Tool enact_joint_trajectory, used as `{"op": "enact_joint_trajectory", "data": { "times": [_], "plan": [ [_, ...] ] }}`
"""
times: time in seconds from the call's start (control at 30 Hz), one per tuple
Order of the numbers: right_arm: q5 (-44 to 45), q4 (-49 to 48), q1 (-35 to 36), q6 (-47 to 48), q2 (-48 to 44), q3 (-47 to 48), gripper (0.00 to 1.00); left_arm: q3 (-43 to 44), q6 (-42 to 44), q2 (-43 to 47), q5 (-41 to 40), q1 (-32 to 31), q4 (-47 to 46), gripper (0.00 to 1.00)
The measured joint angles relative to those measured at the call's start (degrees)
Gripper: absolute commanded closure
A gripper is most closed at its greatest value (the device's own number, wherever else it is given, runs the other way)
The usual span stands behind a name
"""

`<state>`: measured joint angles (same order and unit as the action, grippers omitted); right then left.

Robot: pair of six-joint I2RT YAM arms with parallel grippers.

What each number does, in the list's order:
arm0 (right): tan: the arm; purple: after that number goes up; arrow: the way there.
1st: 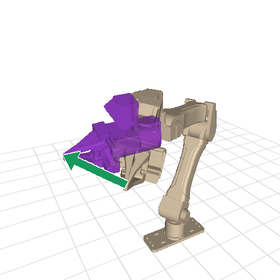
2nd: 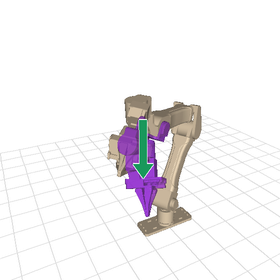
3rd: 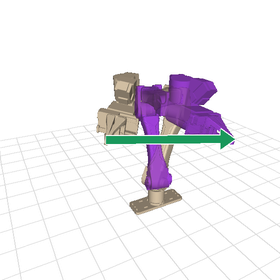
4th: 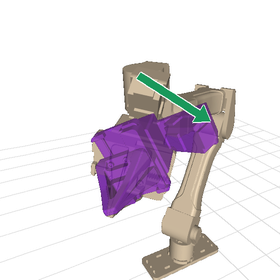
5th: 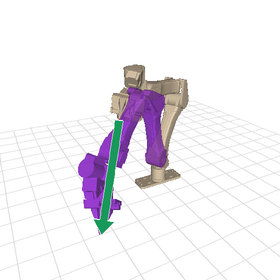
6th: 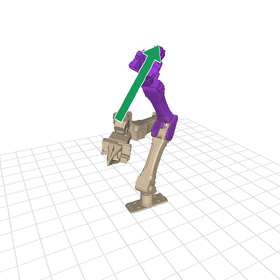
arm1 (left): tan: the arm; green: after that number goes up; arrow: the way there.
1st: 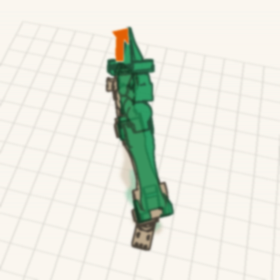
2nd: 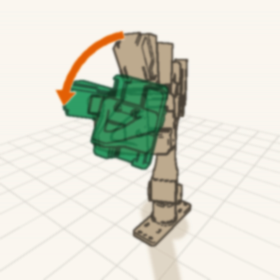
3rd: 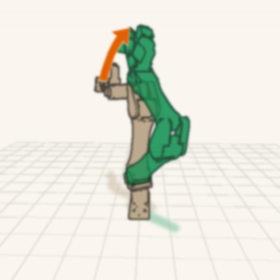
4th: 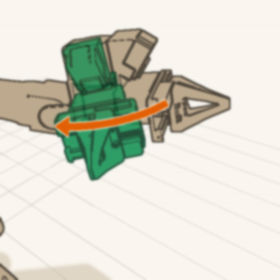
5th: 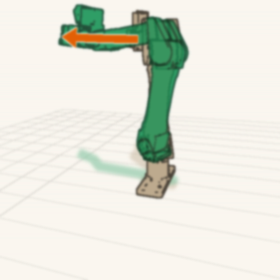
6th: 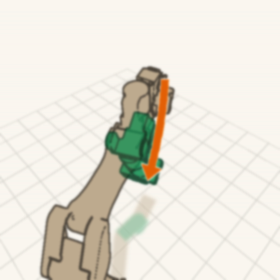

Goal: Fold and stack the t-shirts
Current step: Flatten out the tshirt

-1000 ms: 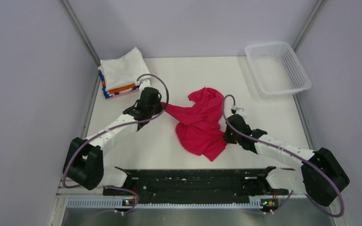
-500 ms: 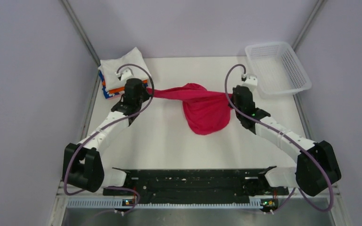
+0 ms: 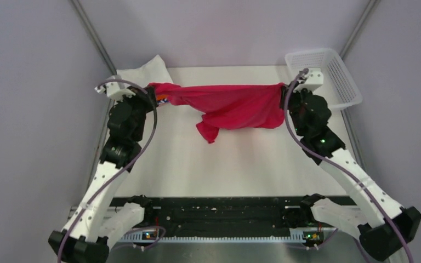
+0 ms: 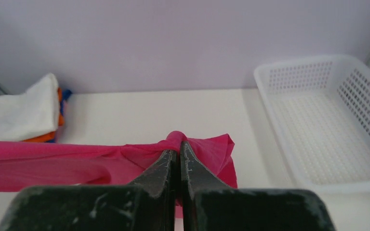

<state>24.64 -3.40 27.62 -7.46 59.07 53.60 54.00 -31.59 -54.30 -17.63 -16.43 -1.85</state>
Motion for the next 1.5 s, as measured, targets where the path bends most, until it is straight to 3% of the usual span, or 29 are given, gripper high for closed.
{"op": "enact_joint_trajectory", "data": {
  "times": [0.2,0.33,0.57,0.77,1.0,1.2,1.27,1.33,1.4,1.43,1.47,1.5],
  "plan": [
    [-12.3,6.6,0.0,1.5,-11.3,8.6,1.0,1.2,0.0,15.2,4.3,-0.1,2.2,1.0],
    [-21.9,13.2,0.0,1.5,-15.1,17.2,1.0,6.8,0.1,22.5,8.0,0.0,7.2,1.0],
    [-30.4,18.9,0.0,1.6,-19.0,26.9,1.0,15.7,0.1,26.8,15.3,-0.1,10.9,1.0],
    [-32.7,21.1,0.0,2.0,-18.0,32.7,1.0,16.7,0.0,27.8,19.3,0.0,13.7,1.0],
    [-24.2,20.6,0.0,6.1,-11.9,35.3,1.0,15.6,-0.3,27.3,17.3,-0.1,15.3,1.0],
    [-9.2,12.7,0.0,12.3,0.1,28.9,1.0,11.1,-1.8,16.2,7.0,-0.1,14.8,1.0],
    [-4.5,9.1,-0.6,14.3,6.7,26.1,1.0,10.0,-2.6,7.4,2.3,-0.1,14.9,1.0],
    [-2.6,5.8,-1.9,15.3,15.2,25.2,1.0,10.4,-3.0,-3.6,-2.3,0.0,15.2,0.89],
    [-2.0,3.0,-3.9,15.5,25.2,25.2,1.0,12.7,-3.4,-15.6,-6.1,0.1,15.8,0.88],
    [-1.9,1.8,-4.9,15.5,30.8,25.8,0.97,14.2,-3.5,-21.1,-7.0,0.3,16.1,0.87],
    [-1.8,1.4,-5.6,15.4,35.4,26.9,0.83,16.9,-3.9,-27.8,-7.7,0.7,17.0,0.85],
    [-1.7,1.2,-6.4,15.4,40.9,29.0,0.65,19.8,-4.1,-33.8,-7.7,1.1,17.9,0.7]
  ]
}}
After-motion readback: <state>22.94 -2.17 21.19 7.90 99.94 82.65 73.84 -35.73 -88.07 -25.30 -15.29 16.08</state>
